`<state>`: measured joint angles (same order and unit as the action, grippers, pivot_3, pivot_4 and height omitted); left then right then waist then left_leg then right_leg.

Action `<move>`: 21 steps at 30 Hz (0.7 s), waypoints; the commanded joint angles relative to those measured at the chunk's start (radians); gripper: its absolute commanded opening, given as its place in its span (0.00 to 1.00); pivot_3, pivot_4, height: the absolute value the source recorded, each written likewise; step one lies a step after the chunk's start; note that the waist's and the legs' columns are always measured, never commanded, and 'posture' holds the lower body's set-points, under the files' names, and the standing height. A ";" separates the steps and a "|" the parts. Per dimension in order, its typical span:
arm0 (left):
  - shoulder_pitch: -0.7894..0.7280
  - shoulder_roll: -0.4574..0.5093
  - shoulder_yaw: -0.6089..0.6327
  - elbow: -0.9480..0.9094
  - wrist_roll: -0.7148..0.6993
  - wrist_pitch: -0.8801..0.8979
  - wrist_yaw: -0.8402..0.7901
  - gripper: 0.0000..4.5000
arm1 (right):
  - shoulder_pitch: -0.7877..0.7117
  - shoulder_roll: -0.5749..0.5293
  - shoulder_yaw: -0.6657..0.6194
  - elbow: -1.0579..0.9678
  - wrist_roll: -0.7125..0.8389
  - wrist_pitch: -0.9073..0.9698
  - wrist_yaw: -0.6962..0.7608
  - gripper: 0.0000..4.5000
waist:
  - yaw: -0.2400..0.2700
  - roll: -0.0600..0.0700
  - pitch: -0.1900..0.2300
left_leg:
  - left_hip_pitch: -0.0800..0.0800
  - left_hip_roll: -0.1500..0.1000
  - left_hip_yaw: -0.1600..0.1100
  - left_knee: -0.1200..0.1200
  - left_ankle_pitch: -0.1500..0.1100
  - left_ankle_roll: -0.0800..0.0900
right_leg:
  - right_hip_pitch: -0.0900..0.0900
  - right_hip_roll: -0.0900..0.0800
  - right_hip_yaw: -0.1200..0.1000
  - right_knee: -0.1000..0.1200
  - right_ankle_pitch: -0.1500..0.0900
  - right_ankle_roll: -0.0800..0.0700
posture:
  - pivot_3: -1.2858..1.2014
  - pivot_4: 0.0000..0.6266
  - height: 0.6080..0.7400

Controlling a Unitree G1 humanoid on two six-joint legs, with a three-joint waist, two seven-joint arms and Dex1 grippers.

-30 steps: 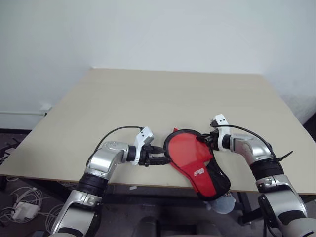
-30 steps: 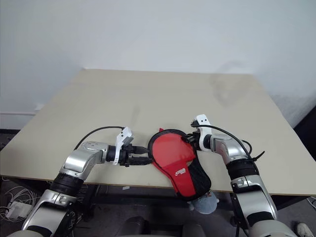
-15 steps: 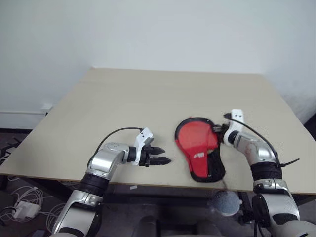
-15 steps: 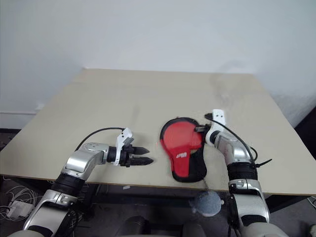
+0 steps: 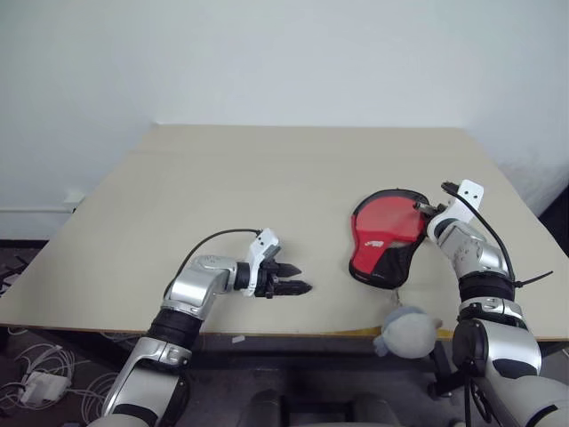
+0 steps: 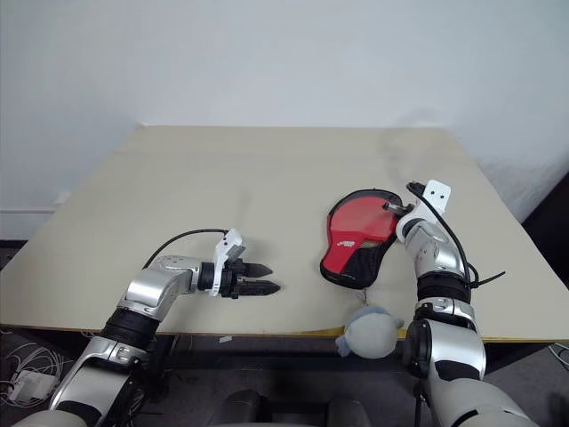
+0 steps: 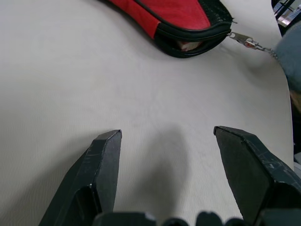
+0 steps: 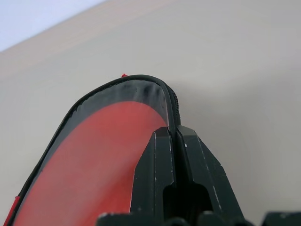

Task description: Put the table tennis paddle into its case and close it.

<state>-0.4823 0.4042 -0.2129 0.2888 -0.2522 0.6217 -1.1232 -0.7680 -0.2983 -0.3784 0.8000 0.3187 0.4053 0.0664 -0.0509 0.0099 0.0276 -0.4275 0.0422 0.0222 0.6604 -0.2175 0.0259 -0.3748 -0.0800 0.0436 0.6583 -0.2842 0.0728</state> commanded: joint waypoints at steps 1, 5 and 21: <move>-0.038 -0.006 0.012 0.000 -0.013 -0.016 0.002 0.74 | -0.062 -0.039 -0.039 0.030 0.001 -0.083 -0.044 0.01 | -0.001 0.000 0.000 | 0.000 0.000 0.000 0.000 0.000 0.000 | 0.000 0.000 0.000 0.000 0.000 0.000 | 0.52 0.00 1.00; -0.039 -0.015 0.019 -0.003 -0.018 -0.013 0.013 0.74 | -0.088 -0.069 -0.076 0.120 0.004 -0.153 -0.102 0.01 | 0.002 0.001 0.001 | 0.000 -0.001 0.000 0.000 0.000 0.000 | 0.001 -0.001 0.000 0.000 0.000 0.000 | 0.52 0.00 1.00; -0.034 -0.008 0.022 -0.006 -0.019 -0.013 0.014 0.74 | -0.042 -0.052 -0.050 0.202 0.007 -0.113 -0.028 0.01 | -0.014 0.001 0.001 | 0.001 0.000 0.000 -0.001 0.000 0.001 | 0.000 0.000 0.001 0.000 0.000 0.000 | 0.52 0.00 1.00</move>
<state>-0.4897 0.3936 -0.2114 0.3000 -0.2530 0.6205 -1.1112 -0.8039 -0.3652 -0.4448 1.0405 0.3202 0.2709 0.0145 -0.0650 0.0112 0.0287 -0.4266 0.0421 0.0220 0.6596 -0.2171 0.0266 -0.3743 -0.0796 0.0444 0.6583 -0.2842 0.0728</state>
